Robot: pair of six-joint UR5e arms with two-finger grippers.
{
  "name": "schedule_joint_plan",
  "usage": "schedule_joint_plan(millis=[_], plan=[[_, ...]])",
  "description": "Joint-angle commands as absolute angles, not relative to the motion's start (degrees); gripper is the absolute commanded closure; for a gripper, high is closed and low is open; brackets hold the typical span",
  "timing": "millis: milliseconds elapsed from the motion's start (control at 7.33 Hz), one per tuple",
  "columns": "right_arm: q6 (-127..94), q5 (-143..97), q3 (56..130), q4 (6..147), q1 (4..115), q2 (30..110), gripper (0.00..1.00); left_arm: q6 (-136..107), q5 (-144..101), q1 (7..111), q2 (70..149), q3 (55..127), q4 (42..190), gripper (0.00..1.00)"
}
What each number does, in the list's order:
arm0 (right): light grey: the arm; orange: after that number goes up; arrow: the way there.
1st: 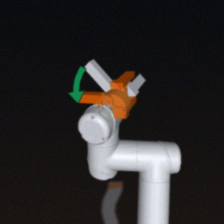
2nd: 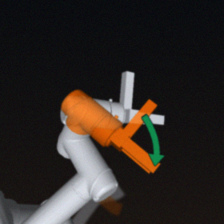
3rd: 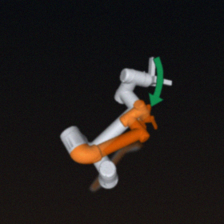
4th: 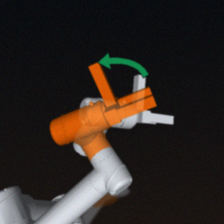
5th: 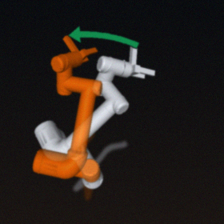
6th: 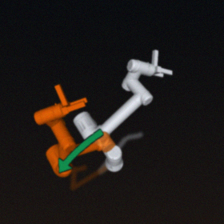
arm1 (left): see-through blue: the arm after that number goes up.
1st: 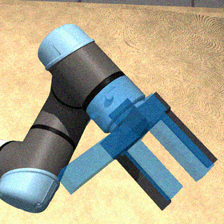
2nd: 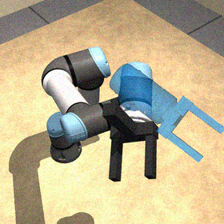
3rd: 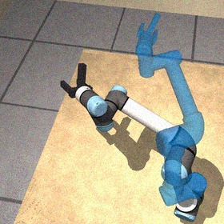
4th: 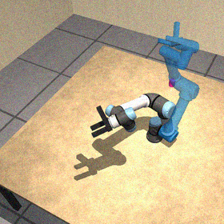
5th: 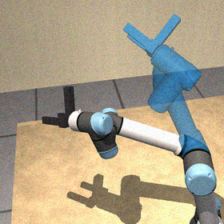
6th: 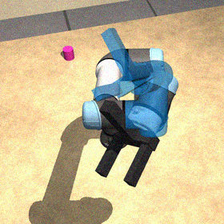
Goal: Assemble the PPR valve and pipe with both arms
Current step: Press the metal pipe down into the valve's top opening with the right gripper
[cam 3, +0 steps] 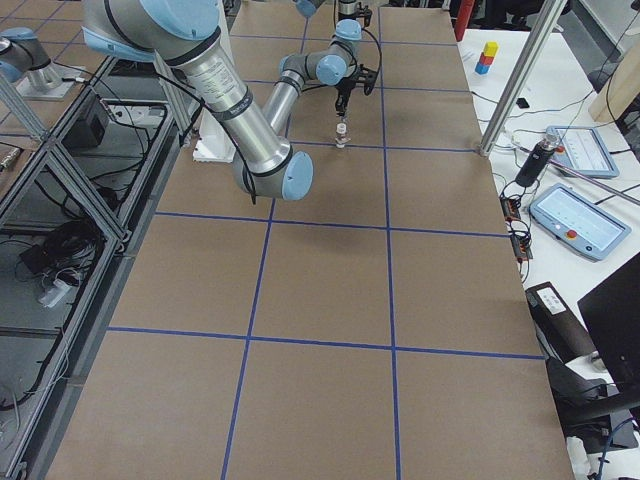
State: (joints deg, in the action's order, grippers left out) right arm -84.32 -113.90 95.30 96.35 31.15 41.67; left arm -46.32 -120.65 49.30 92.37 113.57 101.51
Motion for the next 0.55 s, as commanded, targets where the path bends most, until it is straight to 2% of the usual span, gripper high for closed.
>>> schedule_joint_plan(millis=[0,409], plan=[[-84.29,-113.47,95.27,96.77,30.76,41.84,1.0,-46.32,-120.67,49.31,92.37,113.55,101.43,0.22],[-84.29,-113.38,94.84,96.77,30.41,41.92,1.0,-46.32,-120.67,49.31,92.46,113.55,101.51,0.22]])
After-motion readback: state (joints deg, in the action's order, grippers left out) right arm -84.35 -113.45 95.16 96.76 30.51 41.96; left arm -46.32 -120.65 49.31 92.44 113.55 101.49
